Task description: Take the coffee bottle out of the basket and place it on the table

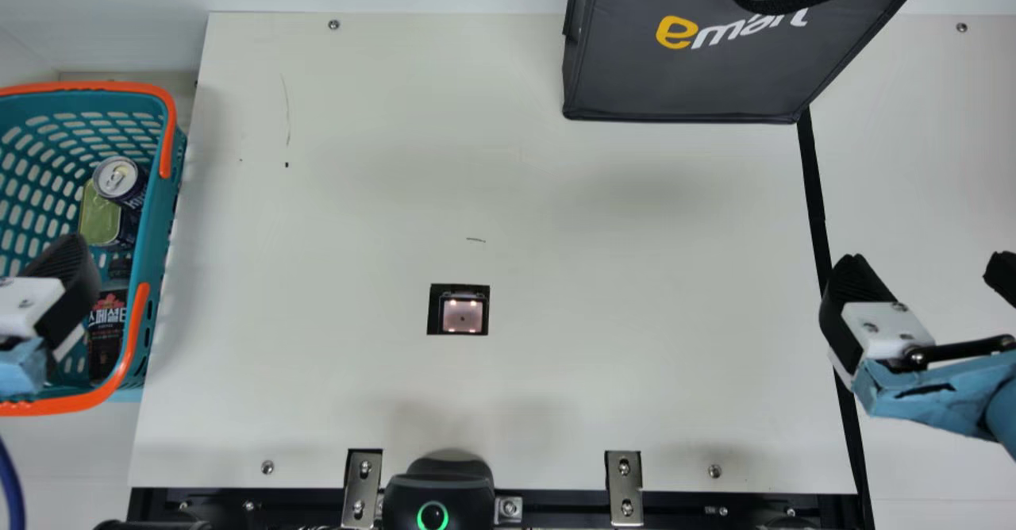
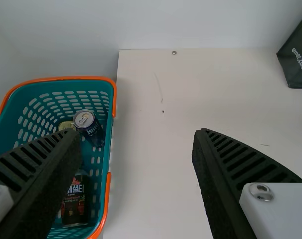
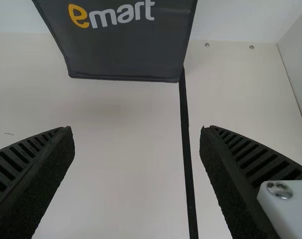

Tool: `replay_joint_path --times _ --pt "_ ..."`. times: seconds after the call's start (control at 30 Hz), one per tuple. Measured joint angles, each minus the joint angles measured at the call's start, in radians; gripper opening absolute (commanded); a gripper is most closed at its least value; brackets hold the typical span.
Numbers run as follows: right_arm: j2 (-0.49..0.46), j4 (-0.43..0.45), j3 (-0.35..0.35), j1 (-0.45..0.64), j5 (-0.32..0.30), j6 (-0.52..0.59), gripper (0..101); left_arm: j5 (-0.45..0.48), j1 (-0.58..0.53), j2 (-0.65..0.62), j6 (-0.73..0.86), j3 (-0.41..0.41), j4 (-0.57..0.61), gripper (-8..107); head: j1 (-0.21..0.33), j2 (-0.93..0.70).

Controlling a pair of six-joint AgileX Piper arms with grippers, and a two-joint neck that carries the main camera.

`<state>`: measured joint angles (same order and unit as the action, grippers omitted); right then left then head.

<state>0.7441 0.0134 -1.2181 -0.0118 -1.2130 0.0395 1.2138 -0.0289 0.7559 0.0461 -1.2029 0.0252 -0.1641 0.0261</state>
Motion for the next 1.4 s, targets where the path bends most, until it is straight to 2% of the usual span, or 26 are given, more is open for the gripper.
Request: replay_joint_path --times 0.1,0.6,1.13,1.4 --pt "0.000 0.000 0.000 0.000 0.000 0.000 91 0.000 0.000 0.000 0.000 0.000 0.000 90 0.000 -0.012" --pt "0.000 0.000 0.000 0.000 0.000 0.000 91 0.000 0.000 0.000 0.000 0.000 0.000 90 0.000 -0.337" --pt "0.000 0.000 0.000 0.000 0.000 0.000 91 -0.008 0.002 0.008 -0.023 0.000 -0.016 90 0.000 -0.344" --pt "0.000 0.000 0.000 0.000 0.000 0.000 91 -0.029 0.046 0.028 -0.046 0.004 -0.036 90 0.000 -0.345"
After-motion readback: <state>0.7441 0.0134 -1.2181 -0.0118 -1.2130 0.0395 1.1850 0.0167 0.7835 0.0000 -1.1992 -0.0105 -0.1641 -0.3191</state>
